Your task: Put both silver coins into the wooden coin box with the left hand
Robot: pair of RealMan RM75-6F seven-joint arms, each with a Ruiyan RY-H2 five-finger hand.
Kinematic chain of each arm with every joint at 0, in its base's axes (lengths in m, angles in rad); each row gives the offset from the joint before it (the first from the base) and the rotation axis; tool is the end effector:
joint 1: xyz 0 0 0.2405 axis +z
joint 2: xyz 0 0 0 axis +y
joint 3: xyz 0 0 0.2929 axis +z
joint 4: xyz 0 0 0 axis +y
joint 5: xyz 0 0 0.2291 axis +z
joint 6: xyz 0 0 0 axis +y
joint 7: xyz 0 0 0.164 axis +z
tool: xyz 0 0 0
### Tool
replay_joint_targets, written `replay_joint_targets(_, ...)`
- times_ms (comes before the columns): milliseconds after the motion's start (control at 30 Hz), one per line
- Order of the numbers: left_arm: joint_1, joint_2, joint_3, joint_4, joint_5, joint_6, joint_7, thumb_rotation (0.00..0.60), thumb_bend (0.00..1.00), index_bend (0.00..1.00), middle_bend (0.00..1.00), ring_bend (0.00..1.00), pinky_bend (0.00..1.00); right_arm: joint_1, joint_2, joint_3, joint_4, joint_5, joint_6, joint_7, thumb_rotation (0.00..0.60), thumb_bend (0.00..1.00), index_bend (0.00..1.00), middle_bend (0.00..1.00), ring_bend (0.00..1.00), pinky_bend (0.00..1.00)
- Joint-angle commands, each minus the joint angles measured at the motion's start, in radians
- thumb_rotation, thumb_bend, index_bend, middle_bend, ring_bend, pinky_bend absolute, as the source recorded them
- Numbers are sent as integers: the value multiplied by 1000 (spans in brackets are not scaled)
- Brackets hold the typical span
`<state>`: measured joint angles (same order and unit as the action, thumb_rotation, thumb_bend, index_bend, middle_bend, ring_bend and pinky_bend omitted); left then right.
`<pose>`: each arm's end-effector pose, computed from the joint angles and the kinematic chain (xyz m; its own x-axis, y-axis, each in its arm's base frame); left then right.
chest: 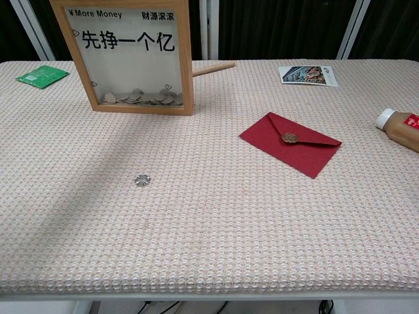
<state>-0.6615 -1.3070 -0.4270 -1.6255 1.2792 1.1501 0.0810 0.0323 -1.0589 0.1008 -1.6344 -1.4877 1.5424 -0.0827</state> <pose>-0.1311 0.4239 0.1193 0.1374 -0.1061 0.9848 0.9021 -0.3972 -0.1686 -0.3541 -0.1976 0.1946 0.5007 0.0819 0.8617 -0.8656 0.0540 0.4978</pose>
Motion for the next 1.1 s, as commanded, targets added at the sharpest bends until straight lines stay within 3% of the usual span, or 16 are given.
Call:
replay_joint_targets(33,-63,-38,-34,63,-60,-52,-6,600,483,634,314,134,164,2,0,2,-4,4,-2,-8,600,339,0,0,0,0)
replay_joint_targets(567,-200,-147,-30,286,-195,-173,-22,600,483,639,317,134,162,17,-15,0,13,12,-25,-12,600,339,0,0,0,0)
replay_joint_targets(1100,-209,-151,9,306,-238,-181,-9,600,483,639,317,134,159,13,-17,-5,33,17,-22,8,600,339,0,0,0,0)
